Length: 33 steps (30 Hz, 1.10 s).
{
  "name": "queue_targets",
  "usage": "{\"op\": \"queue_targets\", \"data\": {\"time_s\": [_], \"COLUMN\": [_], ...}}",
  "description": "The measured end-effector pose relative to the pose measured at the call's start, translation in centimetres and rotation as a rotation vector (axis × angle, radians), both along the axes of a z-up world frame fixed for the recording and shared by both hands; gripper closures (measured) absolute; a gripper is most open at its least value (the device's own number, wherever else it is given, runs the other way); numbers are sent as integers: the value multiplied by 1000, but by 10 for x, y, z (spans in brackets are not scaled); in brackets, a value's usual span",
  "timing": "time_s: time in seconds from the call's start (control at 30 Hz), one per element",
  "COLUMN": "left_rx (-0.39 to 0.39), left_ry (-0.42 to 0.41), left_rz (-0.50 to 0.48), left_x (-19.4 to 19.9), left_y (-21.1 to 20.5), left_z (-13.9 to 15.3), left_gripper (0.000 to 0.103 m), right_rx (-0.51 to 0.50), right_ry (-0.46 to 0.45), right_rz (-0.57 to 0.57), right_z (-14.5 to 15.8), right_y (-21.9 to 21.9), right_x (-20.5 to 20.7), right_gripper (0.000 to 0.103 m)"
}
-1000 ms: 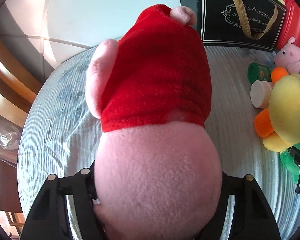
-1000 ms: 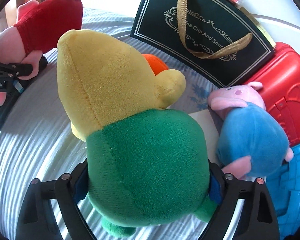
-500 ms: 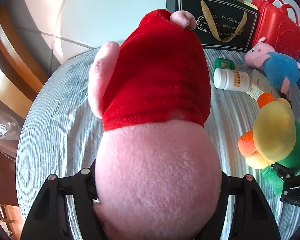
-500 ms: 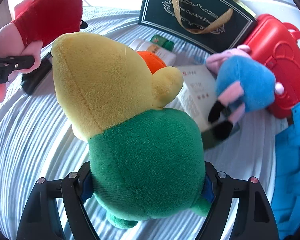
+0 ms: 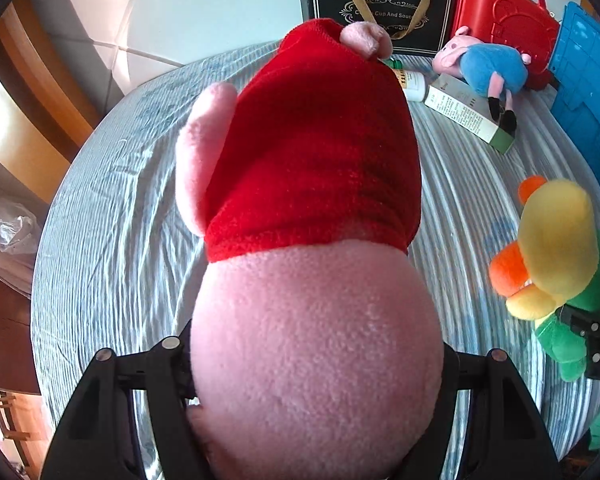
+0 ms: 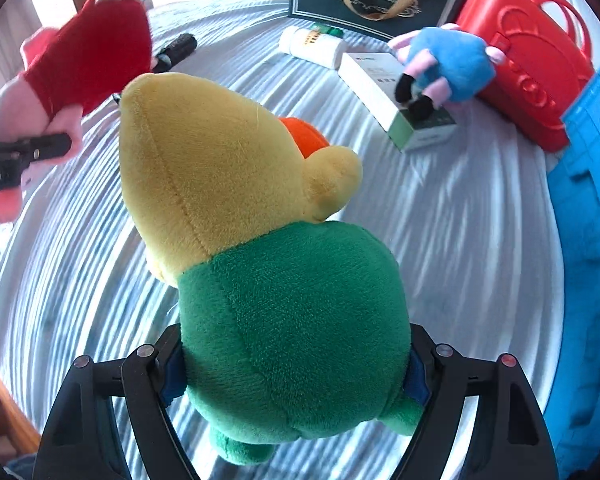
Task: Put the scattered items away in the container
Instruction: 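Carry the pig plush in the left tool while the right tool carries the yellow-green plush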
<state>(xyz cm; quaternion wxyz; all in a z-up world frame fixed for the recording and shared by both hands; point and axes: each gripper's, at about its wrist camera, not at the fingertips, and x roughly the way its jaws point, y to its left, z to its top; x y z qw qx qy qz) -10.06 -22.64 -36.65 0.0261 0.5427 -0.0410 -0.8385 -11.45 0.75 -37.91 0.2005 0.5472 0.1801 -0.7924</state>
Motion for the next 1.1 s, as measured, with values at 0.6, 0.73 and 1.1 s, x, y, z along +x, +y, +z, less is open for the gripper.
{"op": "queue_targets", "data": {"time_s": [0.6, 0.73, 1.1], "left_rx": [4, 4, 10], "left_ry": [20, 54, 120], "left_rz": [13, 24, 40], "left_x": [71, 83, 104], "left_y": [43, 54, 91], "left_z": [43, 65, 117], "left_gripper": [35, 35, 35], "right_rx": [-123, -154, -242], "right_ry": [47, 66, 116], "right_rz": [23, 35, 28], "right_z": [80, 99, 146], "right_y": [48, 57, 98], "right_x": [63, 74, 91], "right_gripper": [20, 20, 20]}}
